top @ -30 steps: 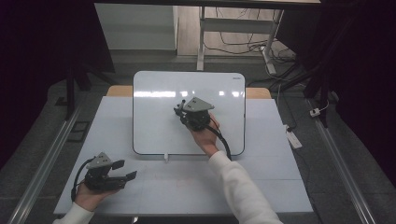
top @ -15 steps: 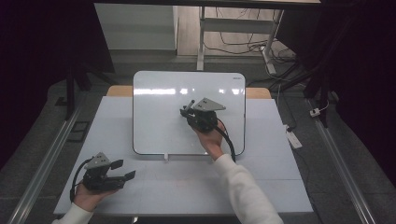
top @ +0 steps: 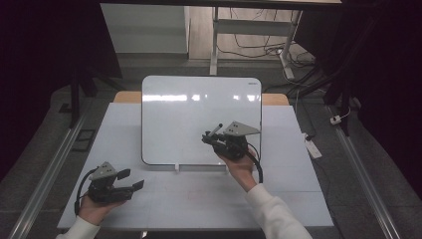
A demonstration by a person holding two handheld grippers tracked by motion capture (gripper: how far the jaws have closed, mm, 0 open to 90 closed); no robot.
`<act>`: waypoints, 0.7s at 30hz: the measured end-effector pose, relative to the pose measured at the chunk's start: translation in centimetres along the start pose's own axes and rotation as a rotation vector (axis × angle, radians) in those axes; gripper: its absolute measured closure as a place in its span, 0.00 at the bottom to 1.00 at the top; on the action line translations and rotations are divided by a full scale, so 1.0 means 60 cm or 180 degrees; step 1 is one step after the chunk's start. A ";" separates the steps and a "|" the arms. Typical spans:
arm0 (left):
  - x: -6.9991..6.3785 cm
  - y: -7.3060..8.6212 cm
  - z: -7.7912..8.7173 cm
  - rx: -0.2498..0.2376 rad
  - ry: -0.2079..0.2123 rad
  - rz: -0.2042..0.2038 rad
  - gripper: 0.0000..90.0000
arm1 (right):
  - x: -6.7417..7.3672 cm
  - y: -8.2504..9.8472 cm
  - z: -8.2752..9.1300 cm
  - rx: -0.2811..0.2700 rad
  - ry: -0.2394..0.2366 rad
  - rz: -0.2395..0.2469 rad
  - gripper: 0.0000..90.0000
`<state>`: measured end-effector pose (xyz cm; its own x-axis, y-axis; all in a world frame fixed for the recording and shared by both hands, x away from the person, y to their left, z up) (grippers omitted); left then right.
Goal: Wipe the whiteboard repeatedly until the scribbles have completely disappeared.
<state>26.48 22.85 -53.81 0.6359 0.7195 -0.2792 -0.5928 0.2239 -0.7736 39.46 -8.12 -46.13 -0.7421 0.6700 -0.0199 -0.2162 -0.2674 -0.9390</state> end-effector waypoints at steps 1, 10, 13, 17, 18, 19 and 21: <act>0.001 0.000 0.000 -0.0004 -0.0003 -0.0001 0.32 | 0.000 0.004 0.004 0.0011 0.0003 -0.0002 0.86; -0.012 -0.014 -0.002 -0.0117 0.0018 -0.0039 0.32 | 0.020 0.043 0.036 0.0184 -0.0139 -0.0022 0.86; -0.021 -0.025 0.000 -0.0190 0.0035 -0.0100 0.32 | 0.032 0.056 0.044 0.0237 -0.0218 -0.0015 0.86; -0.026 -0.033 -0.003 -0.0227 0.0041 -0.0115 0.32 | 0.041 0.066 0.055 0.0238 -0.0296 -0.0063 0.86; -0.028 -0.035 -0.004 -0.0230 0.0038 -0.0115 0.32 | 0.043 0.069 0.057 0.0246 -0.0307 -0.0063 0.86; -0.030 -0.038 -0.006 -0.0236 0.0042 -0.0126 0.32 | 0.045 0.072 0.058 0.0257 -0.0322 -0.0067 0.86; -0.039 -0.048 -0.009 -0.0257 0.0057 -0.0183 0.32 | 0.049 0.077 0.060 0.0287 -0.0356 -0.0066 0.86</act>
<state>26.95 20.15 -51.21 0.6769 0.6950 -0.2425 -0.5139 0.2103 -0.8317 34.02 -9.89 -49.32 -0.8018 0.5961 0.0423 -0.2847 -0.3189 -0.9040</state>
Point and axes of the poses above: each handheld gripper's, and its own axes: z roughly backward along the jaws, y roughly out of its underside, x roughly to its left, the point moved 5 cm from there along -z, roughly forward along the jaws, and after that the axes turned 9 degrees about y, right-handed, at the moved point
